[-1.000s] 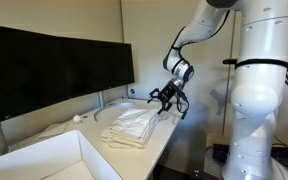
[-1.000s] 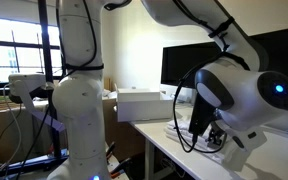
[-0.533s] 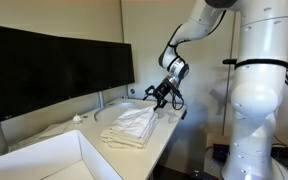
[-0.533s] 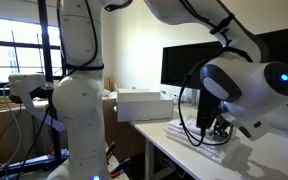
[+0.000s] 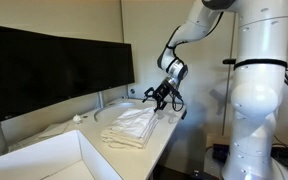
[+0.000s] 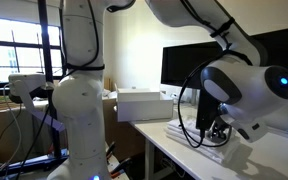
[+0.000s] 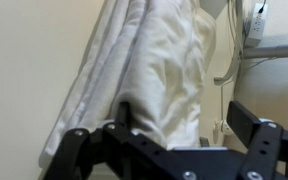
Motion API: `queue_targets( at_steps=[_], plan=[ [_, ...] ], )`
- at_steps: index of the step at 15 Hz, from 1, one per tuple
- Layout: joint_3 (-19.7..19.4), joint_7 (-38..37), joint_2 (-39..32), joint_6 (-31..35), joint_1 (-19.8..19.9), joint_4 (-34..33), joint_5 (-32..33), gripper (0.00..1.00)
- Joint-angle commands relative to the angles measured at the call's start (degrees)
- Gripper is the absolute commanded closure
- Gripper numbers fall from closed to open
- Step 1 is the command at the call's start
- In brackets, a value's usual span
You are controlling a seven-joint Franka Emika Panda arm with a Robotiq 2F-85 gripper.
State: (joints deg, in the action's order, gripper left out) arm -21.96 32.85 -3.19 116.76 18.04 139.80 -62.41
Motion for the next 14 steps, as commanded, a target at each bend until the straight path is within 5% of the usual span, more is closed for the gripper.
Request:
queue_targets(
  at_steps=[1, 14],
  plan=[
    [0.09, 0.13, 1.35, -1.23, 1.58, 2.09, 1.21, 0.0],
    [1.92, 1.55, -1.09, -1.3, 0.89, 0.75, 0.09, 0.02]
  ],
)
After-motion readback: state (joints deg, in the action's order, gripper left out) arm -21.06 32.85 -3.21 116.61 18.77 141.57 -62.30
